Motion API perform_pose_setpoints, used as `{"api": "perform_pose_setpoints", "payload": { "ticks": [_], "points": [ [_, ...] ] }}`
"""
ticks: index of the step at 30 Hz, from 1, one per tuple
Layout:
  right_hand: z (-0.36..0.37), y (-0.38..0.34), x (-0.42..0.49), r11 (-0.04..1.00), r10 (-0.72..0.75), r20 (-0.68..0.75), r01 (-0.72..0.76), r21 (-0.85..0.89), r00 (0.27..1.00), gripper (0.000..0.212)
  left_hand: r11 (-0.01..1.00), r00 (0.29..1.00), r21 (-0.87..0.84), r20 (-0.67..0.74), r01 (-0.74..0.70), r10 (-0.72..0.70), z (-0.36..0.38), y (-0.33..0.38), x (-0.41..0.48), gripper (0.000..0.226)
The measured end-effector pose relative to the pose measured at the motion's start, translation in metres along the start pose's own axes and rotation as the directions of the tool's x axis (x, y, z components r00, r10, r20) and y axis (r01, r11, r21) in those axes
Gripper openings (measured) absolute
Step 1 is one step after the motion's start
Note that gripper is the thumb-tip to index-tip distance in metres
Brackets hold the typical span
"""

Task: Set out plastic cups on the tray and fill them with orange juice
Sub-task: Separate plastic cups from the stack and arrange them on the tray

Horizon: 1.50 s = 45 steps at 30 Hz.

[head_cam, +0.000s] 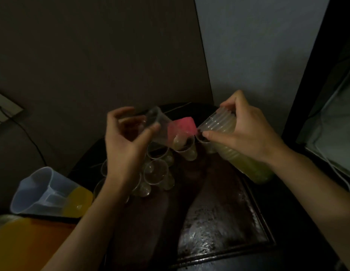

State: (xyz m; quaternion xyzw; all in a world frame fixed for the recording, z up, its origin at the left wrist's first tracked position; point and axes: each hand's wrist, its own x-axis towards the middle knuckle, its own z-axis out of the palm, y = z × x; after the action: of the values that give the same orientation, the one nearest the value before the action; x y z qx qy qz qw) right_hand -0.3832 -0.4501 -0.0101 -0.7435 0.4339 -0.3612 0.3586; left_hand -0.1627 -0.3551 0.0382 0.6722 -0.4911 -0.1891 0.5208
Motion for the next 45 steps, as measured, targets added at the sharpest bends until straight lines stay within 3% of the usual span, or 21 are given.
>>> {"api": "perform_pose_setpoints", "payload": {
  "ticks": [3, 5, 8, 18, 45],
  "points": [
    [0.0, 0.0, -0.001, 0.998, 0.012, -0.039, -0.01, 0.058, 0.999, 0.062, 0.973, 0.98, 0.209, 0.194, -0.094, 0.053, 0.012, -0.021, -0.016, 0.064],
    [0.0, -0.001, -0.001, 0.997, 0.01, -0.047, -0.006, 0.074, 0.999, 0.062, 0.901, 0.934, 0.358, 0.338, -0.244, 0.118, 0.019, -0.035, -0.024, 0.068],
    [0.002, -0.001, -0.001, 0.997, 0.0, -0.025, 0.002, 0.077, 1.0, 0.062, 0.812, 0.866, 0.45, 0.482, -0.372, 0.13, 0.025, -0.052, -0.033, 0.074],
    [0.005, -0.004, 0.0, 0.996, -0.006, -0.021, 0.008, 0.083, 1.0, 0.063, 0.825, 0.898, 0.476, 0.432, -0.305, 0.083, 0.029, -0.07, -0.031, 0.077],
    [0.006, -0.007, -0.001, 0.995, 0.004, -0.024, -0.002, 0.103, 1.0, 0.061, 0.748, 0.894, 0.553, 0.43, -0.368, 0.123, 0.028, -0.077, -0.026, 0.073]
  ]
}}
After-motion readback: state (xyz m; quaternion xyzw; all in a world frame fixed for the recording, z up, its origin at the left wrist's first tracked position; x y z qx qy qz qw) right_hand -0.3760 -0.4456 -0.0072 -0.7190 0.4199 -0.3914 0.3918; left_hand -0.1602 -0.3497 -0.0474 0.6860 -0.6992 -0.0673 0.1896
